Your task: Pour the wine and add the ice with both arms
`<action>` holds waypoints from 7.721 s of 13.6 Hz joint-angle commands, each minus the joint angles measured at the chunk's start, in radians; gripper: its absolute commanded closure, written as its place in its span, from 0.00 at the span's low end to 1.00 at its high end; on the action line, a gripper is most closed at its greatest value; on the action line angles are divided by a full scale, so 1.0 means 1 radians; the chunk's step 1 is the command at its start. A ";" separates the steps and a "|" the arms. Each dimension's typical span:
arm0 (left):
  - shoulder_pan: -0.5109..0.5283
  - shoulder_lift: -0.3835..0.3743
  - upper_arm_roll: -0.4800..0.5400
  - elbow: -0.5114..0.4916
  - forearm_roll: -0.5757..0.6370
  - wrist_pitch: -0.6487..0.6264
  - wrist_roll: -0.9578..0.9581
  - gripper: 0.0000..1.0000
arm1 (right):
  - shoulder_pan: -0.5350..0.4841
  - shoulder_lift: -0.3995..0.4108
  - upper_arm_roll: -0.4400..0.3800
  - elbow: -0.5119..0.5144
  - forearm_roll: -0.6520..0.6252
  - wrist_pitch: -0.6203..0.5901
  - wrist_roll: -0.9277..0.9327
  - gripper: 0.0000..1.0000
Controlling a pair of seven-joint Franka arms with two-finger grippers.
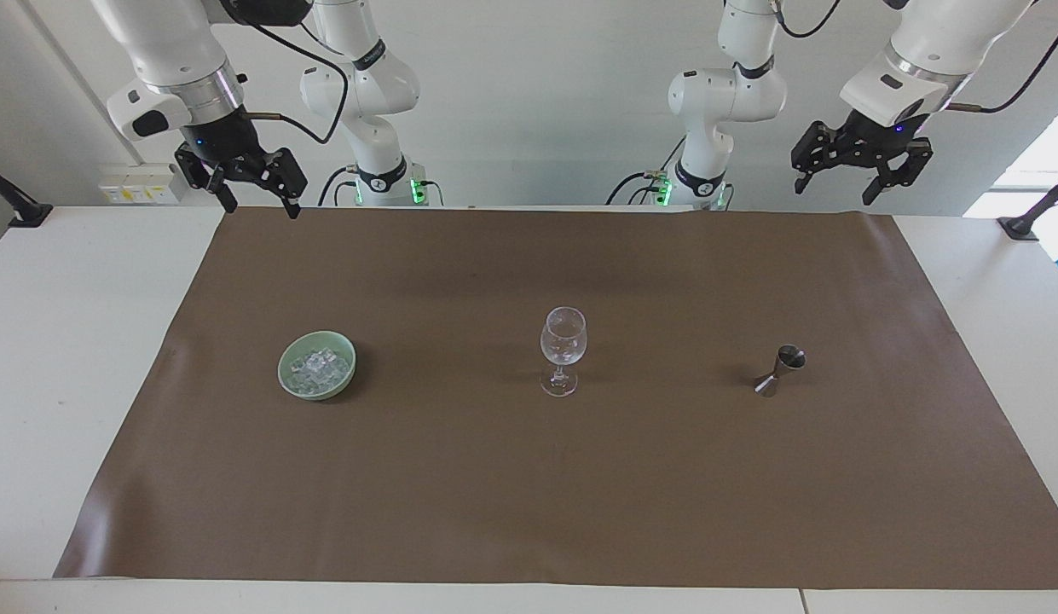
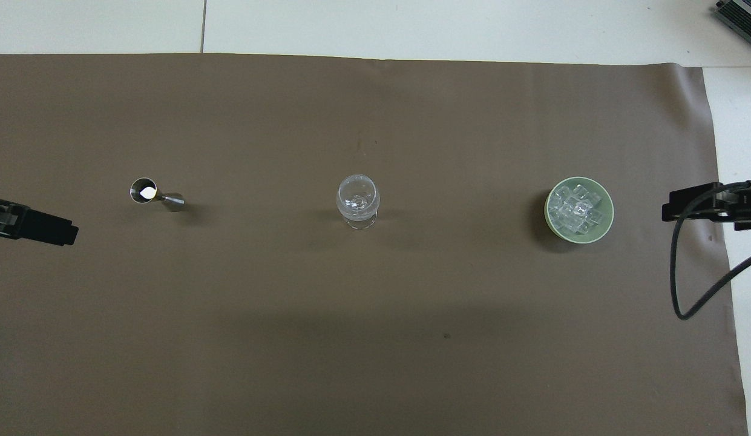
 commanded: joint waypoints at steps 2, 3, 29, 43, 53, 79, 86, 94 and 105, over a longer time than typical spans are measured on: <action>0.003 -0.045 -0.002 -0.052 0.004 0.007 0.004 0.00 | 0.000 -0.004 -0.001 -0.002 -0.003 -0.014 -0.018 0.00; 0.003 -0.043 -0.002 -0.052 0.004 0.007 0.002 0.00 | 0.000 -0.004 -0.003 0.000 -0.003 -0.014 -0.018 0.00; 0.025 -0.023 -0.002 -0.035 -0.013 0.050 -0.010 0.00 | 0.000 -0.004 -0.001 -0.002 -0.003 -0.014 -0.018 0.00; 0.025 -0.026 -0.001 -0.044 -0.015 0.056 -0.021 0.00 | 0.000 -0.004 -0.001 -0.002 -0.003 -0.014 -0.018 0.00; 0.026 0.052 -0.002 0.045 -0.019 0.090 -0.018 0.00 | 0.000 -0.004 -0.003 -0.002 -0.003 -0.014 -0.018 0.00; 0.077 0.308 0.036 0.318 -0.012 0.099 -0.016 0.00 | 0.000 -0.004 -0.003 -0.002 -0.003 -0.014 -0.018 0.00; 0.075 0.356 0.099 0.338 -0.030 0.065 -0.039 0.00 | 0.000 -0.004 -0.003 -0.002 -0.004 -0.014 -0.017 0.00; 0.075 0.451 0.154 0.367 -0.154 0.060 -0.366 0.00 | 0.000 -0.004 -0.003 -0.002 -0.003 -0.014 -0.018 0.00; 0.159 0.497 0.167 0.349 -0.415 0.065 -0.875 0.00 | 0.000 -0.004 -0.003 -0.002 -0.003 -0.014 -0.018 0.00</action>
